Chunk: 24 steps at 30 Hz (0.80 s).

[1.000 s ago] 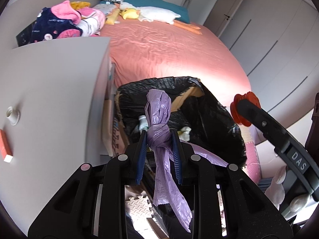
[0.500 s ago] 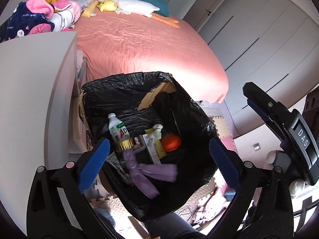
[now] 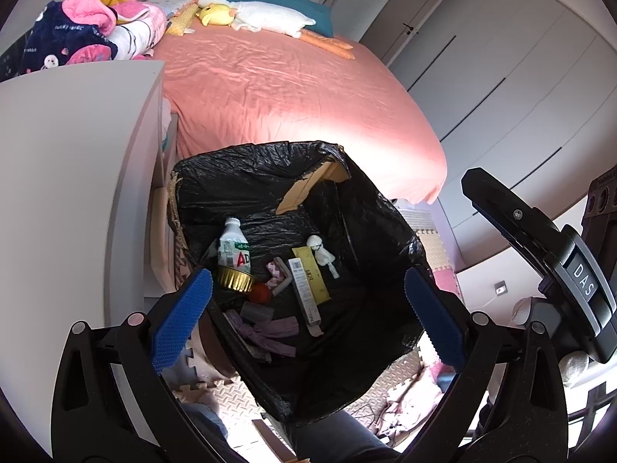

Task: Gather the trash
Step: 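Open both grippers to drop the purple bag and orange cups into the bin, then move both grippers back to the desk toward the pink box and white cup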

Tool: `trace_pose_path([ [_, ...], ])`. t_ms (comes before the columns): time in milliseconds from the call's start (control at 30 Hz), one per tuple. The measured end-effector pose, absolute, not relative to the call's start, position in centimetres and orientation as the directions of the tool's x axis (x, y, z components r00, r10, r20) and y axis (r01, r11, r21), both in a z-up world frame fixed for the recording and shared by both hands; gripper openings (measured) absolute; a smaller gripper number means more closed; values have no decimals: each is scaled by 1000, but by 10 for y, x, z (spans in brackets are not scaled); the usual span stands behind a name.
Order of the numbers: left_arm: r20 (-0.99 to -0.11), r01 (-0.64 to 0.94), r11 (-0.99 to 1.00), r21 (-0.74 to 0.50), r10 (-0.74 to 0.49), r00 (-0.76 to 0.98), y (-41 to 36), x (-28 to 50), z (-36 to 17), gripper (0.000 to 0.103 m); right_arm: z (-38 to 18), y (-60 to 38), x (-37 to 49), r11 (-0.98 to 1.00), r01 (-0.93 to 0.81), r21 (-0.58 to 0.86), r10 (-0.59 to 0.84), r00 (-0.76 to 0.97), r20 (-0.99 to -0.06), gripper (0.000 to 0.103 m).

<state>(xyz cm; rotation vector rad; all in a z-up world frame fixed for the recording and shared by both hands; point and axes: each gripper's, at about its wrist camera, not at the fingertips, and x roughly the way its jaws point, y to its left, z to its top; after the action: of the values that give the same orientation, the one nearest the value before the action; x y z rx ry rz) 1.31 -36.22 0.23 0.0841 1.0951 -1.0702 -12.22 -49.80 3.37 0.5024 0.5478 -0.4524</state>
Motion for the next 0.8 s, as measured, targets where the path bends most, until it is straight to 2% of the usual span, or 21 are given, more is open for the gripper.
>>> trace_pose_path([
  [800, -773, 639, 703, -312, -579, 260, -265, 46, 3, 97, 26, -421, -61, 867, 384, 318, -123, 783, -610, 83],
])
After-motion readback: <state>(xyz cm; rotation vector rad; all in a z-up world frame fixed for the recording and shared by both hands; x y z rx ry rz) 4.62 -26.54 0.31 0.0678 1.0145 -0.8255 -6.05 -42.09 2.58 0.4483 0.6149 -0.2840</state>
